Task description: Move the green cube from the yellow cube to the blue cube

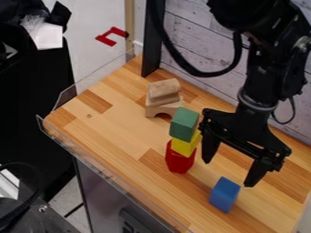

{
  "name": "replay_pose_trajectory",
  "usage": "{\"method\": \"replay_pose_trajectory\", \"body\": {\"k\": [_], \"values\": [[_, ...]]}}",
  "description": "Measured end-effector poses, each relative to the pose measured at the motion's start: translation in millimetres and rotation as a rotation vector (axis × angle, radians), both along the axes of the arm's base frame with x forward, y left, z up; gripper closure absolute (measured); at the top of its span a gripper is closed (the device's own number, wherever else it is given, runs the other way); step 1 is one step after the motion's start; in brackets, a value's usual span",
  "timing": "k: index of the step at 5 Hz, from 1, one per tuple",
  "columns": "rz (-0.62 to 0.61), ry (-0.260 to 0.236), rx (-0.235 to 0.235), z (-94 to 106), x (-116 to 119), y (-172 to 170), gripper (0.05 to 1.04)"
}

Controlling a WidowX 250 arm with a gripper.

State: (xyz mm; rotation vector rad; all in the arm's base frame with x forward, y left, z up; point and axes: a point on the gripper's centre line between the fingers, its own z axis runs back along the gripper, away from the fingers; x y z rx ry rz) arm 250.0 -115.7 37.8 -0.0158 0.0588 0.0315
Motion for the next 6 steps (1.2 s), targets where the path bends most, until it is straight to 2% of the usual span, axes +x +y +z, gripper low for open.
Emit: {"method": "replay_pose_trajectory", "body": {"k": [1,2,3,4,6], "values": [[-0.003,0.024,0.01,-6.3,-4,1,0.084],[-0.013,-0.023,-0.015,5.2,1,-1,0.084],[-0.004,-0.099,-0.048,26.7,12,-3,0.084],[0.013,-0.122,-0.057,37.3,13,-3,0.084],[0.096,-0.178,-0.024,58.1,18,22,0.084]]}}
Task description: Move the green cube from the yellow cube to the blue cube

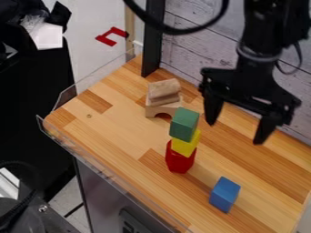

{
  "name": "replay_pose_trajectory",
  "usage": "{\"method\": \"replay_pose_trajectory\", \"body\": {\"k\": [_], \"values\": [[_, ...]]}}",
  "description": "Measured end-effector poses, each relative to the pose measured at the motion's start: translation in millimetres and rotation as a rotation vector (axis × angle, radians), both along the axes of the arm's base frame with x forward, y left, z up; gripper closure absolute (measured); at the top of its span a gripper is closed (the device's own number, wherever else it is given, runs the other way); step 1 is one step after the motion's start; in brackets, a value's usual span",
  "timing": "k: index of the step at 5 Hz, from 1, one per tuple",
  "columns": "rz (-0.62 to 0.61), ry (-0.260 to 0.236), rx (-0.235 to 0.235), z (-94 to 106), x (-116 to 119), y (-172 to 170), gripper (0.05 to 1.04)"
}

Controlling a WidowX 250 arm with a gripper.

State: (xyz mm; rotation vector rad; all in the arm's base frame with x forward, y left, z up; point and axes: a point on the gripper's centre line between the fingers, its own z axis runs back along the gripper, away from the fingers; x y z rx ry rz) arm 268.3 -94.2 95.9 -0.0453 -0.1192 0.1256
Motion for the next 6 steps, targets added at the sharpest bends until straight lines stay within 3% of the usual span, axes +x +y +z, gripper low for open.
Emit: {"method": "replay_pose_trajectory", "body": {"k": [1,6], "values": [[0.047,-0.026,-0.005,8.7,3,13,0.084],[0.141,0.057,-0.026,-2.7,-8,50,0.084]]}}
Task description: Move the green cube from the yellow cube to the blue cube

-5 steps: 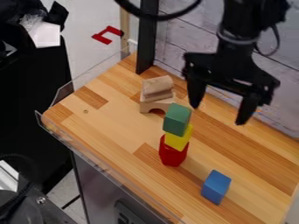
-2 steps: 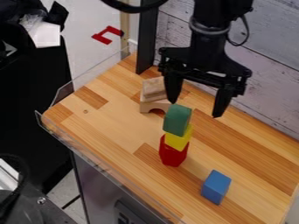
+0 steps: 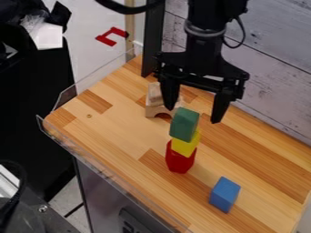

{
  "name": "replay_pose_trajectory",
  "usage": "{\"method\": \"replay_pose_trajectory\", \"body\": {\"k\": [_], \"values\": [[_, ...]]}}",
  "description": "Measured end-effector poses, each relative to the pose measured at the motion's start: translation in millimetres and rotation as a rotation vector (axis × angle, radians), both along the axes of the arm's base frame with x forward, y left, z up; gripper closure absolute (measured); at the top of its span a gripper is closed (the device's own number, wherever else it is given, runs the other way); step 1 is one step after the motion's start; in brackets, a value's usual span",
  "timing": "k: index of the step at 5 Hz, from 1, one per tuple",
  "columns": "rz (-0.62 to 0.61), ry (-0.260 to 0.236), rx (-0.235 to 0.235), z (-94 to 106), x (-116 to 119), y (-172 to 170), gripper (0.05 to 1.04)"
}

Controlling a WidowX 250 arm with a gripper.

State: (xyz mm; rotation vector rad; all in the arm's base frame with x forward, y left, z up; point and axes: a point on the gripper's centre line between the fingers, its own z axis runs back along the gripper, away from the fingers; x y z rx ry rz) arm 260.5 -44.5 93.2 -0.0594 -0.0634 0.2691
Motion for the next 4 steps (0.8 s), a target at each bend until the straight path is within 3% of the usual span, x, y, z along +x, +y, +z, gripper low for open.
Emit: {"method": "replay_pose_trajectory", "body": {"k": [2,4], "values": [[0.017,0.003,-0.014,-0.3,1,4,0.084],[0.002,0.06,-0.004,-13.3,-1,5,0.085]]}}
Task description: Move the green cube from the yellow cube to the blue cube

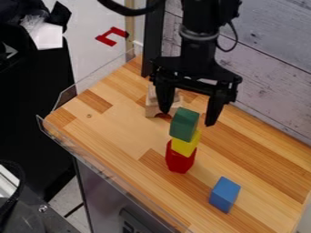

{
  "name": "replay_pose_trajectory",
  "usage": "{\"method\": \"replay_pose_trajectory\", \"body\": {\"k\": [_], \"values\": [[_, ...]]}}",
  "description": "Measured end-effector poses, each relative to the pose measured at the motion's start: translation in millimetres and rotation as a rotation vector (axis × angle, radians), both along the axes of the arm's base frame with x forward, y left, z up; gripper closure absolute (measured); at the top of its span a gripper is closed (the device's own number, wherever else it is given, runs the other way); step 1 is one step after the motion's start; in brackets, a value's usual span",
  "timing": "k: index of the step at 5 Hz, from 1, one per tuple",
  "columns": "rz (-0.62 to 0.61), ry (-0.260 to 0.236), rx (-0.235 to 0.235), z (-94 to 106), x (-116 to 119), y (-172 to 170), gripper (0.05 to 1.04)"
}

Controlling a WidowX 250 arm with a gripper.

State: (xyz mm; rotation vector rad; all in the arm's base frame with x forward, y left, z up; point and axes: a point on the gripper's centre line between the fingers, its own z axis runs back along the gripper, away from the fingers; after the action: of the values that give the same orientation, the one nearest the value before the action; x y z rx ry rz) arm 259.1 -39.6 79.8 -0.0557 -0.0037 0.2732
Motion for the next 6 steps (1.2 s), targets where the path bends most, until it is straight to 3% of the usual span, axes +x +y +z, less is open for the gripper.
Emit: {"method": "replay_pose_trajectory", "body": {"k": [5,6], "values": [[-0.015,0.059,0.0,-21.3,1,7,0.114],[-0.007,0.038,-0.003,-23.3,3,7,0.389]]}}
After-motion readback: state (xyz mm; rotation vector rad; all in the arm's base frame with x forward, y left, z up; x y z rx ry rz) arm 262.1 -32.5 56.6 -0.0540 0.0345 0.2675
